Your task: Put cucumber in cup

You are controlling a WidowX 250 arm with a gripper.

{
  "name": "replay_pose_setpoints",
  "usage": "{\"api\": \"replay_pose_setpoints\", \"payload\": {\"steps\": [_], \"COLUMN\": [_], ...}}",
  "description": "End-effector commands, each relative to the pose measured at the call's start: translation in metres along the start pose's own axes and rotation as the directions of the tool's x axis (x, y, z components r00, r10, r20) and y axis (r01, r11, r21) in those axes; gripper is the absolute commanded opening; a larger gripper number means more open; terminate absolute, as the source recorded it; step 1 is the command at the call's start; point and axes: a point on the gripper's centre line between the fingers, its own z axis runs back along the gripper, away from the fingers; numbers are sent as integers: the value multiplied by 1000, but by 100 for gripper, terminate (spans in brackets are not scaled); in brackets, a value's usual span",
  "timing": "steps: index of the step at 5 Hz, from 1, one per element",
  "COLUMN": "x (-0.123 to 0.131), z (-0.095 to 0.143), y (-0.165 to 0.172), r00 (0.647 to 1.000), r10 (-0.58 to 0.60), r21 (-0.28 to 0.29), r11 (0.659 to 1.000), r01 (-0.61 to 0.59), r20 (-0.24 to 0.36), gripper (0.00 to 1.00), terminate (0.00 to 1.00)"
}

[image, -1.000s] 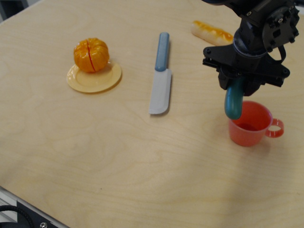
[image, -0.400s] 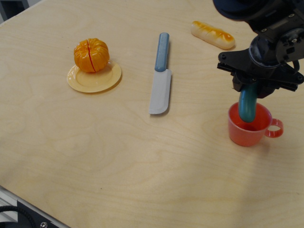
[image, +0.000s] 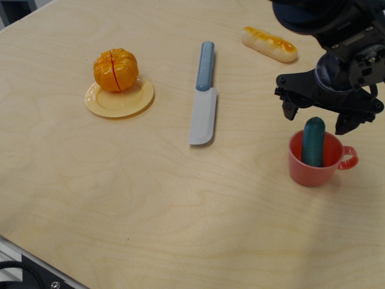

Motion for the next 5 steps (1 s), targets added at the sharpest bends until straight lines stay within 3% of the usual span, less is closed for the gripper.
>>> {"api": "replay_pose_setpoints", "payload": {"steps": [1,2,4,5], "x": [16,21,21,21], "z": [34,48,48,48], "y": [5,13,13,13], "r00": [997,995,995,995], "r10": [61,104,104,104], "r21": [-31,-46,-46,-46], "r11": [998,994,994,994], "r01": [-60,-104,-104,-104], "r20": [45,8,8,8], "gripper": [100,100,100,100], "terminate": [0,0,0,100]}}
